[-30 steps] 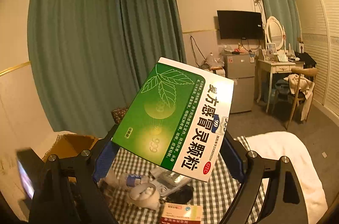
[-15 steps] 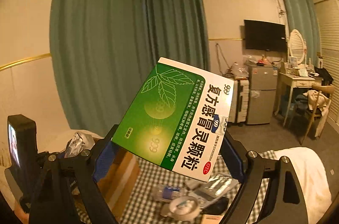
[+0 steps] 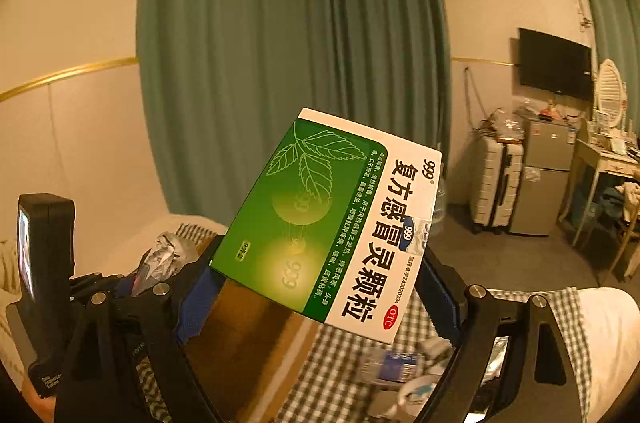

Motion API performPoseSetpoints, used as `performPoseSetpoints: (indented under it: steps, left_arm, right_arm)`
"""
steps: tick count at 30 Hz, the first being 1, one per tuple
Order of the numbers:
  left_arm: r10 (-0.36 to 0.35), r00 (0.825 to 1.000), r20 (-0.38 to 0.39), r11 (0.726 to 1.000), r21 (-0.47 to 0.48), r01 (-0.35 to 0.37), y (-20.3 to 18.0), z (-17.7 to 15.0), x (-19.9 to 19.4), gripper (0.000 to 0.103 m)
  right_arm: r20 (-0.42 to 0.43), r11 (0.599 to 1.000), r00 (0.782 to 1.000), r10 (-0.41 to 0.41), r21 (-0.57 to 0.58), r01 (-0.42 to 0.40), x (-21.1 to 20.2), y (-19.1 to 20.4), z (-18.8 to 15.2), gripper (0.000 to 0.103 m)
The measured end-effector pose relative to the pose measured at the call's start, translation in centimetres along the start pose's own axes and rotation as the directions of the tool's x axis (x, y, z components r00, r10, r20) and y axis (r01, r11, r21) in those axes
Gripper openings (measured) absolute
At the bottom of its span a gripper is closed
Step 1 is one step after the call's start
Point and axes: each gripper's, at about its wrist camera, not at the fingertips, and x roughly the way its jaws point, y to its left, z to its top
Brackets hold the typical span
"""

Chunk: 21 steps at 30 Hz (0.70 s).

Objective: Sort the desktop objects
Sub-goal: 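Lower both items into the cardboard box and open both tools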

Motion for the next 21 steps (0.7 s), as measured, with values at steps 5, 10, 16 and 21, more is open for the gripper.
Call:
performPoseSetpoints:
  steps: [5,10,16,21]
  left_arm:
    - [0.000,0.998,-0.070,0.998,-0.059,-0.004,1.8,-0.6,2.5,0.028]
    - [0.039,0.987,-0.155,0.995,-0.086,-0.053,2.9,-1.5,5.4,0.028]
    - [0.063,0.974,-0.217,0.984,-0.148,-0.096,4.8,-2.1,7.4,0.030]
    - [0.085,0.953,-0.292,0.982,-0.138,-0.130,5.4,-3.2,9.9,0.032]
  right_arm:
    - [-0.043,0.999,0.998,0.044,-0.021,-0.045,3.1,1.1,-0.8,0.088]
    - [-0.101,0.996,0.991,0.087,-0.019,-0.090,6.3,1.9,-1.7,0.088]
    - [-0.188,0.989,0.974,0.124,-0.057,-0.137,10.4,4.4,-3.3,0.088]
    - [-0.245,0.984,0.959,0.143,-0.069,-0.164,13.0,6.1,-4.4,0.088]
